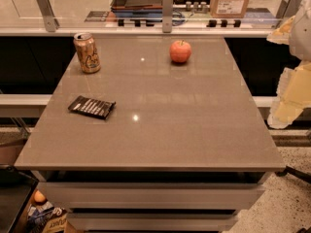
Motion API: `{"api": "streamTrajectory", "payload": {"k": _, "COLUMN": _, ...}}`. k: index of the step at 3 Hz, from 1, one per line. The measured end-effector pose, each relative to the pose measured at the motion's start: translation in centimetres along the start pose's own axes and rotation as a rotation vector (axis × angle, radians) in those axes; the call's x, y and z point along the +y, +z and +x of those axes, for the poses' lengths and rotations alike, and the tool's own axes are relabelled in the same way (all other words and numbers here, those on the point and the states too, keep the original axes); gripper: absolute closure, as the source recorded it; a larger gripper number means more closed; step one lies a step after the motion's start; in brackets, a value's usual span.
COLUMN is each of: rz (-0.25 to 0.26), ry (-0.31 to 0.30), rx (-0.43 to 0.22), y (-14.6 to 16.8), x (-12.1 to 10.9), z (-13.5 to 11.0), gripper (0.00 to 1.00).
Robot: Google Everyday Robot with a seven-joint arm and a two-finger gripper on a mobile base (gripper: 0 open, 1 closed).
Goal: Pick apple
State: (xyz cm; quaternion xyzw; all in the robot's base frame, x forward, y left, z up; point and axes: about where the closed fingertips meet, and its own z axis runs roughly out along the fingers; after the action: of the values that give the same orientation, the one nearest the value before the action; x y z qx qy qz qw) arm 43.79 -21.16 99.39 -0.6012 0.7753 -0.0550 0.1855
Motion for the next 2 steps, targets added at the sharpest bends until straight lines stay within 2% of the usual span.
{"api": "streamTrajectory", "payload": {"k": 1, "rz": 0.0, "ry": 0.0, "rx": 0.0, "y": 0.0, "x": 0.0, "z": 0.0, "gripper": 0.0}}
{"api": "streamTrajectory", "payload": {"k": 2, "rz": 0.032, "ry": 0.051, "rx": -0.036, "y": 0.2, "x": -2.3, "z": 0.4, "gripper": 0.0}}
